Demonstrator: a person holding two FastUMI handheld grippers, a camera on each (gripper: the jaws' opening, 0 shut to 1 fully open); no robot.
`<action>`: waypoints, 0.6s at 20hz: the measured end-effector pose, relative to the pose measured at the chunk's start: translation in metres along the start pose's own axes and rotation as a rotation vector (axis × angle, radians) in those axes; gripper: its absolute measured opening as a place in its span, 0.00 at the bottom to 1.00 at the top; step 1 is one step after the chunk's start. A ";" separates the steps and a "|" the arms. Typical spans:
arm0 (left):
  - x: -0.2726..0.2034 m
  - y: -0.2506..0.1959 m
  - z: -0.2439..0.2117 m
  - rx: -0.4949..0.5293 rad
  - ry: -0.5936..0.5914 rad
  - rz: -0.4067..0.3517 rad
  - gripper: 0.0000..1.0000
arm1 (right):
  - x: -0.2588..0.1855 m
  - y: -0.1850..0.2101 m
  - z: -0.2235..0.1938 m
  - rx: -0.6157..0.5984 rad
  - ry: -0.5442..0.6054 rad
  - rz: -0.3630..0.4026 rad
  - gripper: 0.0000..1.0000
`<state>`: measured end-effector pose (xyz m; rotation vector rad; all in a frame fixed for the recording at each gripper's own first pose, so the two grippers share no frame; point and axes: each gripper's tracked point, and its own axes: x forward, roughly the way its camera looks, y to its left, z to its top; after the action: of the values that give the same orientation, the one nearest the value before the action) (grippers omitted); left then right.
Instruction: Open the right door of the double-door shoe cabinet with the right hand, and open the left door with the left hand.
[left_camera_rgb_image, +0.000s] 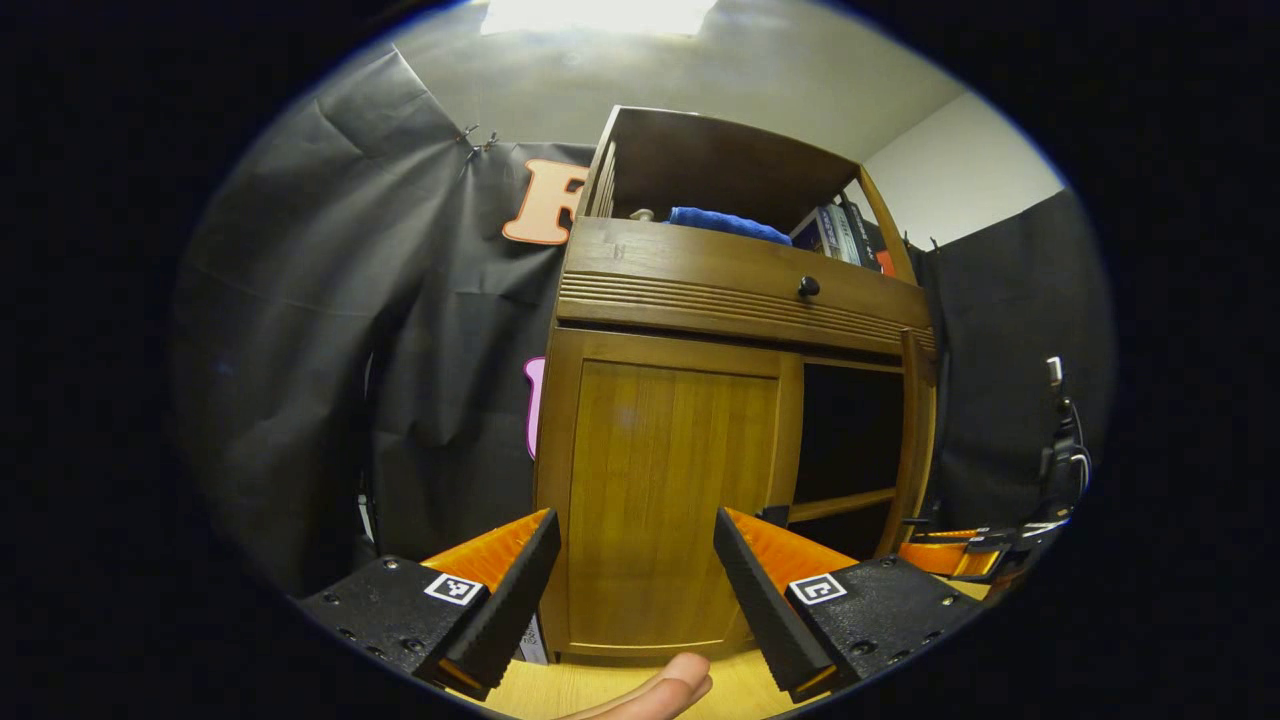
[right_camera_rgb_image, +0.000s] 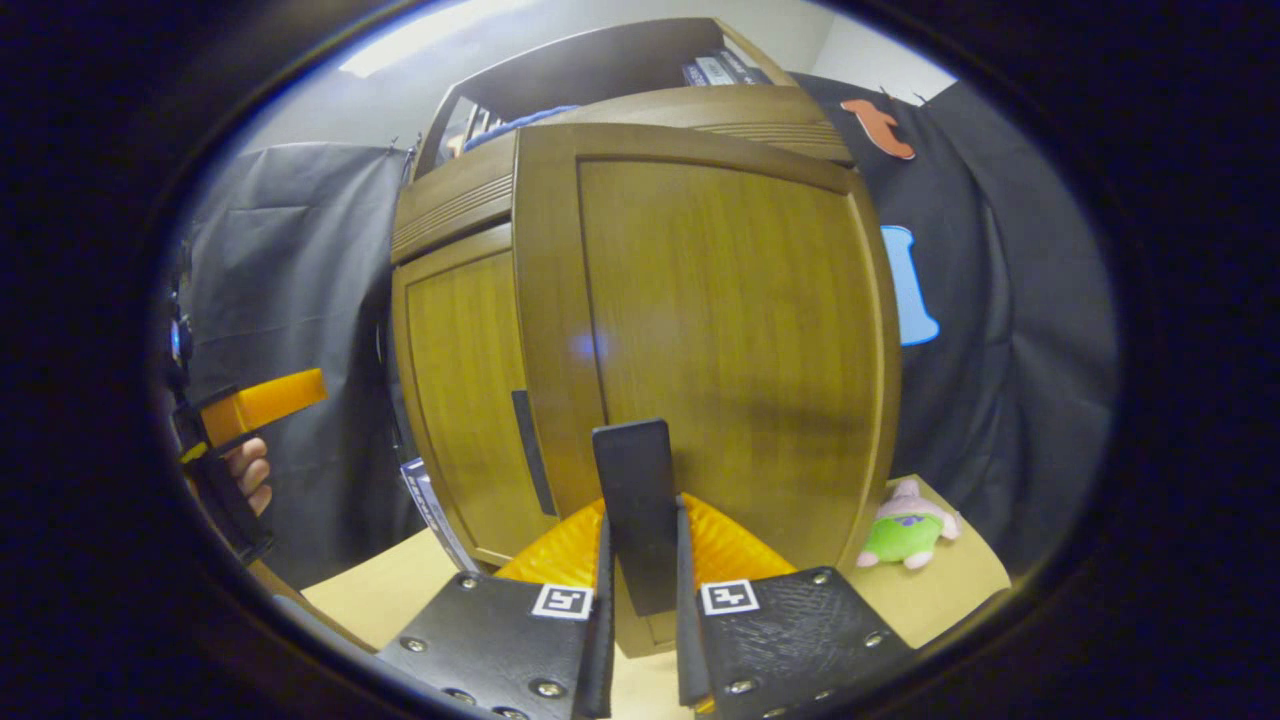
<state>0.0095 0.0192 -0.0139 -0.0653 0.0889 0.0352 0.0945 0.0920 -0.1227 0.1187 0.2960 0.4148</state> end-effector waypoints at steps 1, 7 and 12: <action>0.000 0.000 0.000 0.007 0.001 0.000 0.96 | -0.007 -0.004 0.000 0.010 -0.001 -0.002 0.25; 0.007 -0.003 -0.004 0.068 0.004 -0.017 0.96 | -0.041 -0.028 0.003 -0.003 -0.005 -0.052 0.25; 0.008 -0.016 -0.001 0.073 -0.003 -0.059 0.95 | -0.059 -0.044 0.004 -0.052 -0.038 -0.112 0.20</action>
<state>0.0181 0.0032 -0.0151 0.0055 0.0853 -0.0272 0.0609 0.0276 -0.1117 0.0583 0.2528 0.3091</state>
